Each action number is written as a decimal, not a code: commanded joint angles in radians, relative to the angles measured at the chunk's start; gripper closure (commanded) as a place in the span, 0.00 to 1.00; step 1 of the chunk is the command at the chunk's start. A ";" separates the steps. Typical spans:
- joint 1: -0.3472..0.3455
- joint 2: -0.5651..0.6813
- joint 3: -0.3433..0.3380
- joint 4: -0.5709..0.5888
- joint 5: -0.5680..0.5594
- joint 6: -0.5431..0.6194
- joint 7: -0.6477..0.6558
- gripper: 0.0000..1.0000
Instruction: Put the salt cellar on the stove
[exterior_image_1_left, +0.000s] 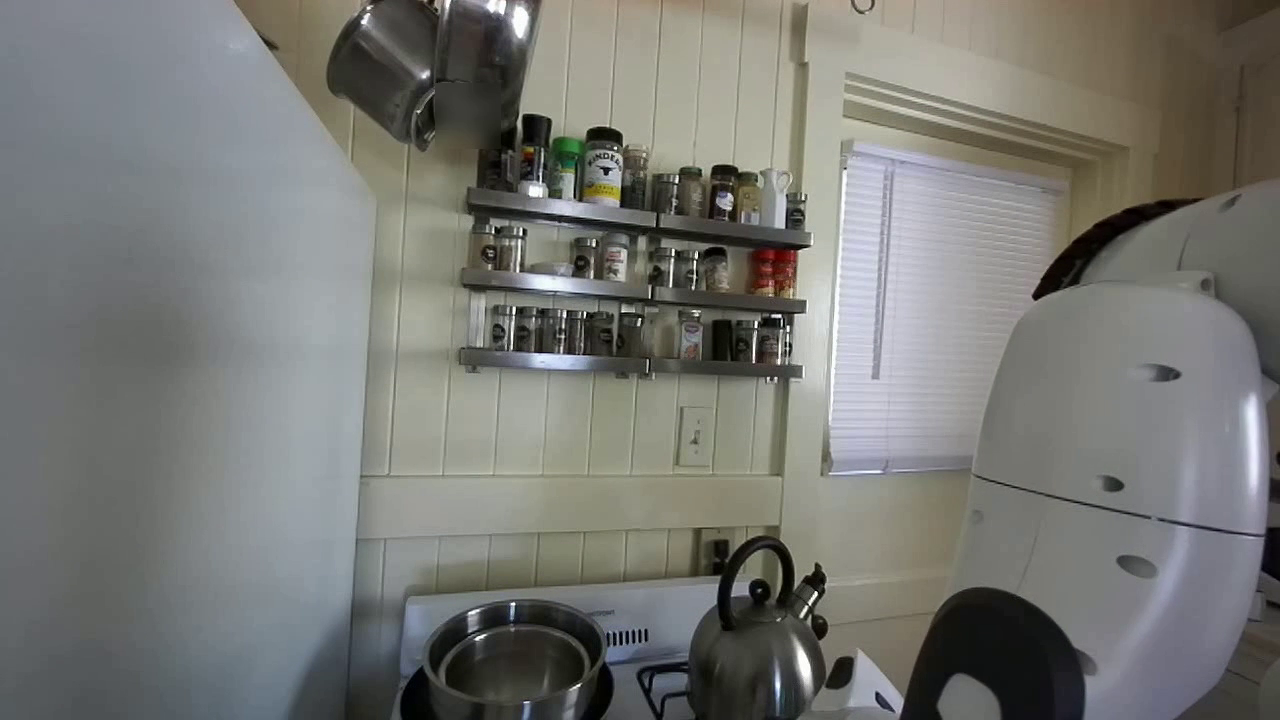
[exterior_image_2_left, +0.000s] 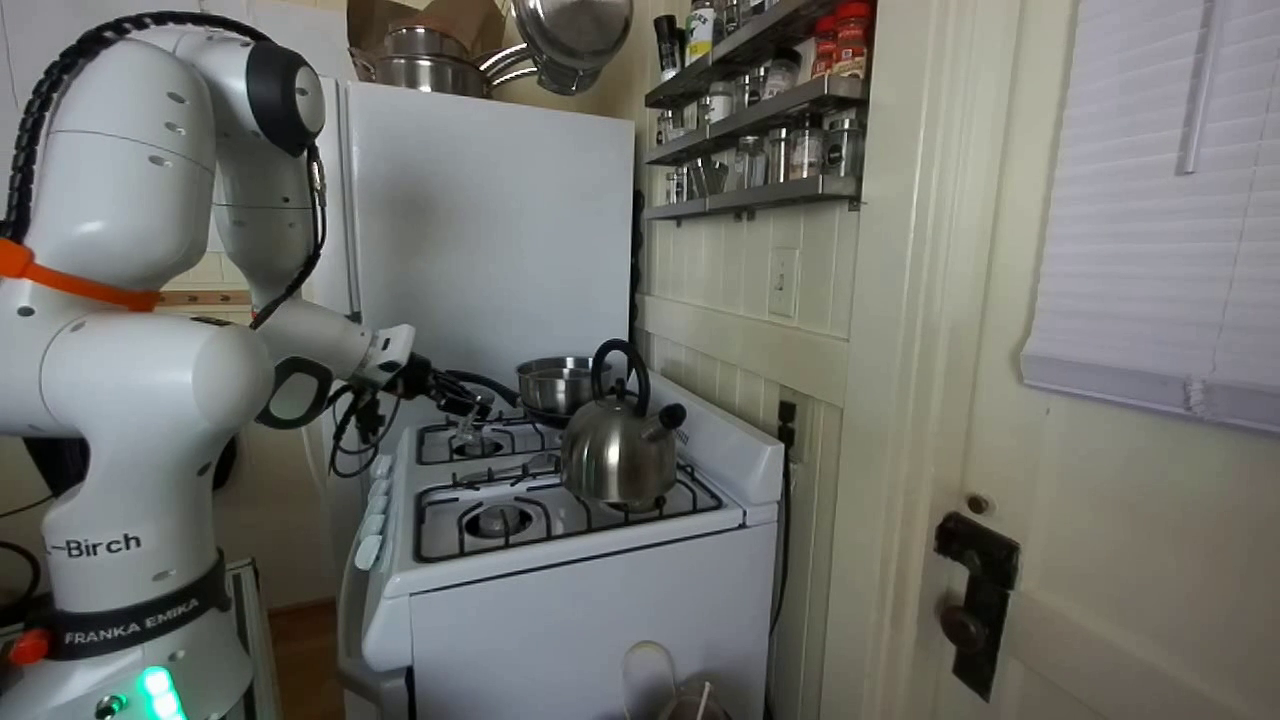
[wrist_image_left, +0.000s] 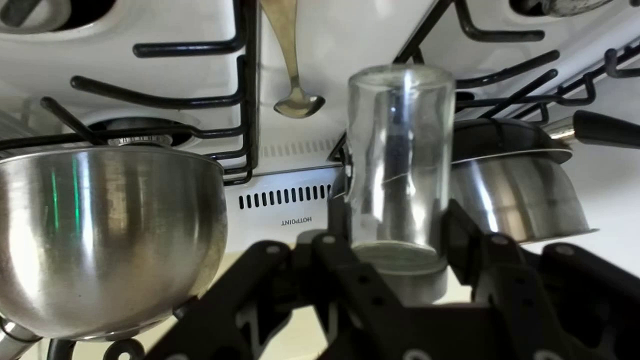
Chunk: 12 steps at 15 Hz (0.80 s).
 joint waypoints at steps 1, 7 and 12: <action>-0.070 0.038 0.056 0.024 -0.004 0.056 0.015 0.77; -0.005 0.069 -0.049 0.037 0.002 0.065 0.023 0.77; 0.017 0.132 -0.076 0.050 -0.038 0.088 0.104 0.77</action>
